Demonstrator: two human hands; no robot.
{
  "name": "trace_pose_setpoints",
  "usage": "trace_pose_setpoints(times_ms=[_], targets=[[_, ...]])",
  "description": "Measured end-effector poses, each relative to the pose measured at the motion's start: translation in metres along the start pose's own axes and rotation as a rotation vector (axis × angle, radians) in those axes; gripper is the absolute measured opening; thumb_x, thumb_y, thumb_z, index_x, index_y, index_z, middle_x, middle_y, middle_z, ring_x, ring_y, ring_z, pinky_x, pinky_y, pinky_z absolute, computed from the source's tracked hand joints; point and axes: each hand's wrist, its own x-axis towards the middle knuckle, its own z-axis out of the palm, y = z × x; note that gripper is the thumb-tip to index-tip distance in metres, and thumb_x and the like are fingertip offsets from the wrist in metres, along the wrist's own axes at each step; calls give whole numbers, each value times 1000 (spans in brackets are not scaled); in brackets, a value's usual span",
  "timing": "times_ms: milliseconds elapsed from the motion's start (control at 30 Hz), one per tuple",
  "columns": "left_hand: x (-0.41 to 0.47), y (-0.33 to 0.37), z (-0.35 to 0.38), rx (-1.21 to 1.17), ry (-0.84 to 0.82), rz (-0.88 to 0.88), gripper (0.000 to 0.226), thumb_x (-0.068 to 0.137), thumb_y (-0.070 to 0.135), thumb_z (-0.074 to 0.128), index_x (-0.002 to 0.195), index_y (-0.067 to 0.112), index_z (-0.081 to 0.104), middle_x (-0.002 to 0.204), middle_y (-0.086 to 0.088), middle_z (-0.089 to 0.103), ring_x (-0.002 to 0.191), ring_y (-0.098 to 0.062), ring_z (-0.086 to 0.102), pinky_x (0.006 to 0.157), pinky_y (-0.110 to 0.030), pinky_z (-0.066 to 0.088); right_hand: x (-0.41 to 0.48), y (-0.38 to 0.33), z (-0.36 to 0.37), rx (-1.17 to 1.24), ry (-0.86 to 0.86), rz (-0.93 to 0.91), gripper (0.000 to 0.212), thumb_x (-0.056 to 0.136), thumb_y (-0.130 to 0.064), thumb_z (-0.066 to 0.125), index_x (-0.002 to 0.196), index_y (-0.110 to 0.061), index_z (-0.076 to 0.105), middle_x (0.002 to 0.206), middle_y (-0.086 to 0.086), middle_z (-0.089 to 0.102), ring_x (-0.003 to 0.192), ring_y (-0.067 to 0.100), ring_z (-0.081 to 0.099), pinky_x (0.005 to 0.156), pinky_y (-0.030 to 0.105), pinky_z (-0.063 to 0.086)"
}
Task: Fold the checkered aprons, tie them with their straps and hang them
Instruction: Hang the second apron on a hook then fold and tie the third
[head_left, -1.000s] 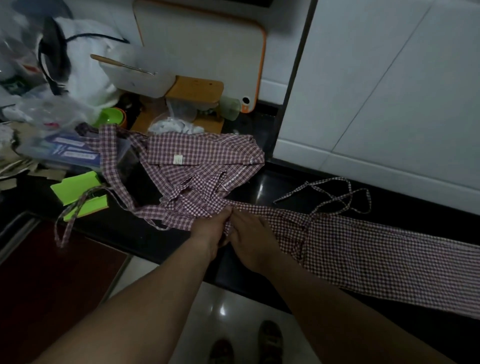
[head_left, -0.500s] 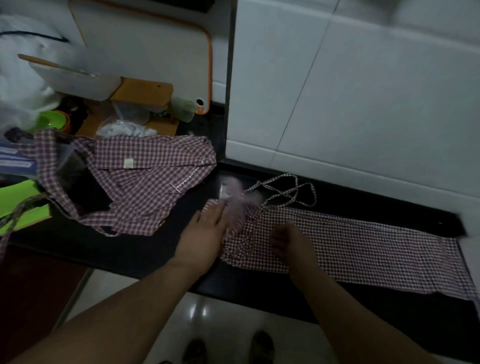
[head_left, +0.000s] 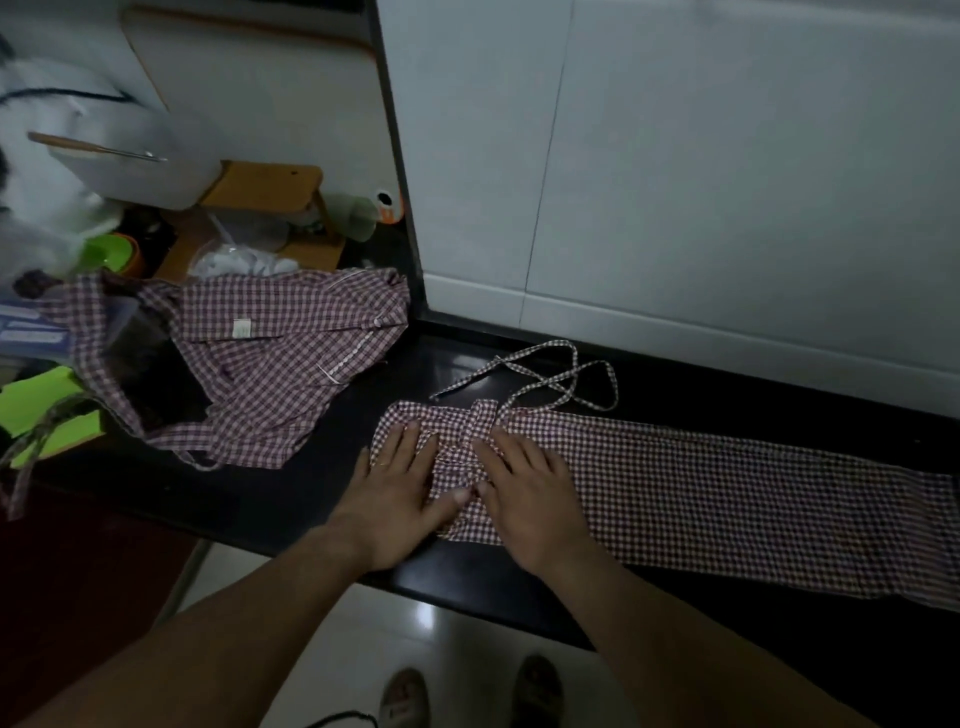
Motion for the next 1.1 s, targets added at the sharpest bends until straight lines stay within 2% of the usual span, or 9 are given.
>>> trace_pose_setpoints(times_ms=[133, 267, 467, 533, 633, 700, 800, 933, 1100], targets=[[7, -8, 6, -330, 486, -191, 73, 100, 50, 53, 157, 10, 34, 160, -22, 34, 148, -41, 32, 120, -52, 32, -4, 4, -13, 69, 99, 29, 50, 106, -50, 37, 151, -30, 43, 153, -3, 45, 137, 18, 43, 112, 42, 38], [16, -9, -4, -654, 477, -465, 64, 98, 50, 61, 145, 13, 38, 141, -24, 49, 130, -44, 49, 113, -53, 39, -26, 6, -21, 67, 35, -39, 47, 101, -55, 43, 144, -36, 46, 122, -6, 51, 108, 14, 48, 93, 35, 46], [-5, -2, -16, -704, 619, -346, 17, 109, 34, 43, 101, 19, 38, 96, -9, 59, 91, -34, 59, 82, -42, 42, -28, 11, 2, 112, 48, -17, 24, 102, -36, 50, 117, -27, 66, 113, -6, 53, 100, 15, 51, 86, 36, 52], [-3, -6, -18, -837, 664, -448, 18, 110, 29, 43, 107, 12, 38, 100, -10, 60, 99, -34, 59, 87, -38, 38, -26, 13, -1, 101, 139, 1, 16, 97, -23, 59, 110, -25, 69, 111, -6, 55, 98, 16, 51, 85, 36, 51], [8, -22, -21, -984, 508, -617, 53, 106, 48, 48, 129, -1, 49, 130, -21, 61, 120, -36, 58, 107, -39, 41, -28, 25, -14, 5, 79, 46, 44, 91, -21, 61, 134, -31, 61, 133, -7, 55, 116, 18, 52, 95, 37, 45], [15, -27, -20, -914, 336, -617, 71, 99, 61, 55, 122, -5, 64, 124, -22, 68, 116, -38, 65, 103, -42, 50, -30, 28, -25, -34, 54, 87, 54, 90, -29, 52, 144, -31, 51, 146, -7, 47, 127, 19, 48, 103, 39, 43], [19, -22, -18, -869, 230, -544, 53, 94, 48, 71, 107, -3, 70, 111, -16, 73, 99, -30, 70, 87, -34, 52, -29, 18, -29, -4, 79, 71, 55, 92, -34, 41, 146, -26, 47, 136, -6, 50, 117, 16, 49, 100, 37, 46], [14, -6, -26, -765, 428, -395, 15, 91, 22, 71, 89, 8, 64, 93, -10, 73, 87, -26, 68, 82, -41, 56, -20, 9, -5, 73, -30, 43, 52, 94, -31, 36, 139, -20, 58, 128, -3, 55, 110, 19, 51, 99, 40, 49], [1, 59, -42, -291, 547, -98, 19, 90, 24, 65, 94, 18, 47, 101, -5, 51, 80, -26, 53, 66, -36, 40, -10, 6, -16, 636, 12, 317, 41, 103, -23, 42, 136, -15, 64, 132, 0, 59, 121, 17, 54, 106, 26, 39]])
